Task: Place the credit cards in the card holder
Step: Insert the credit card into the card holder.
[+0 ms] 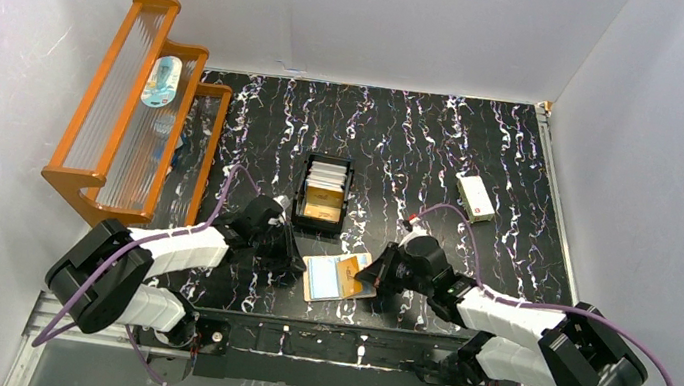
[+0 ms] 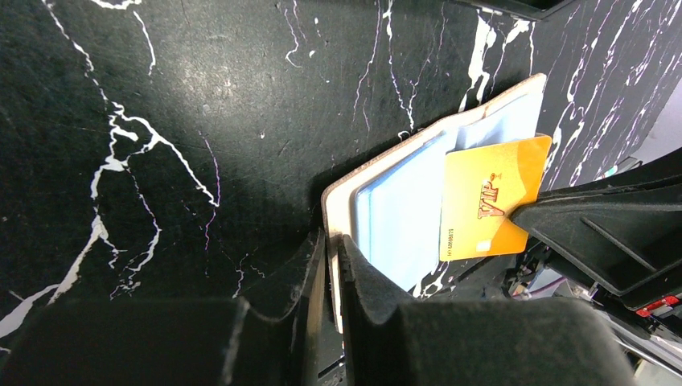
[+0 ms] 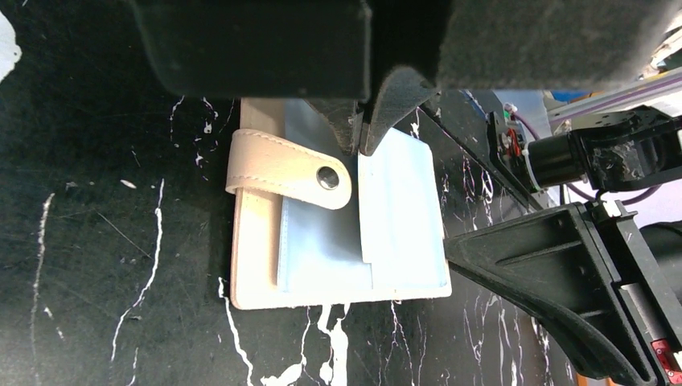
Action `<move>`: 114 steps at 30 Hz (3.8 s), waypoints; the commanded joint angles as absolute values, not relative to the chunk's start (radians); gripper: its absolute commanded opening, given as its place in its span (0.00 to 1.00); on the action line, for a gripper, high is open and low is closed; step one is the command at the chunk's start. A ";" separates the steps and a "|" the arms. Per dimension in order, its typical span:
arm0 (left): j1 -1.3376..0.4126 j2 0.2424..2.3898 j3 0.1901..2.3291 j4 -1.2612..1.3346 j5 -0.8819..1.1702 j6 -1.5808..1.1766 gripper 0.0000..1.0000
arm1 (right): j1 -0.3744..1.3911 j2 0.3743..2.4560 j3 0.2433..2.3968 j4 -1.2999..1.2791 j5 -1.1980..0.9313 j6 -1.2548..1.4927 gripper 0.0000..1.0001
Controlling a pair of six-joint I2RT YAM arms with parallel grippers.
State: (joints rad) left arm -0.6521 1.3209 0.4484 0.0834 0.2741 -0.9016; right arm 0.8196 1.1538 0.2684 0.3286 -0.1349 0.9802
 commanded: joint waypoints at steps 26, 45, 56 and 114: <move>-0.666 1.353 0.451 0.021 0.177 -0.868 0.06 | 0.779 1.209 0.262 0.463 -0.128 0.828 0.00; -0.667 1.349 0.445 0.003 0.153 -0.878 0.06 | 0.776 1.263 0.125 0.717 -0.184 1.033 0.00; -0.673 1.353 0.445 0.007 0.156 -0.888 0.05 | 0.778 1.310 0.137 0.785 -0.179 1.031 0.00; -0.696 1.328 0.449 -0.003 0.148 -0.887 0.07 | 0.865 1.270 0.488 0.112 -0.083 0.768 0.09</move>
State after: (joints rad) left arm -0.6907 1.3312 0.4595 0.0875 0.2001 -0.9016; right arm 0.8642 1.2770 0.4622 0.2234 -0.0769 0.8093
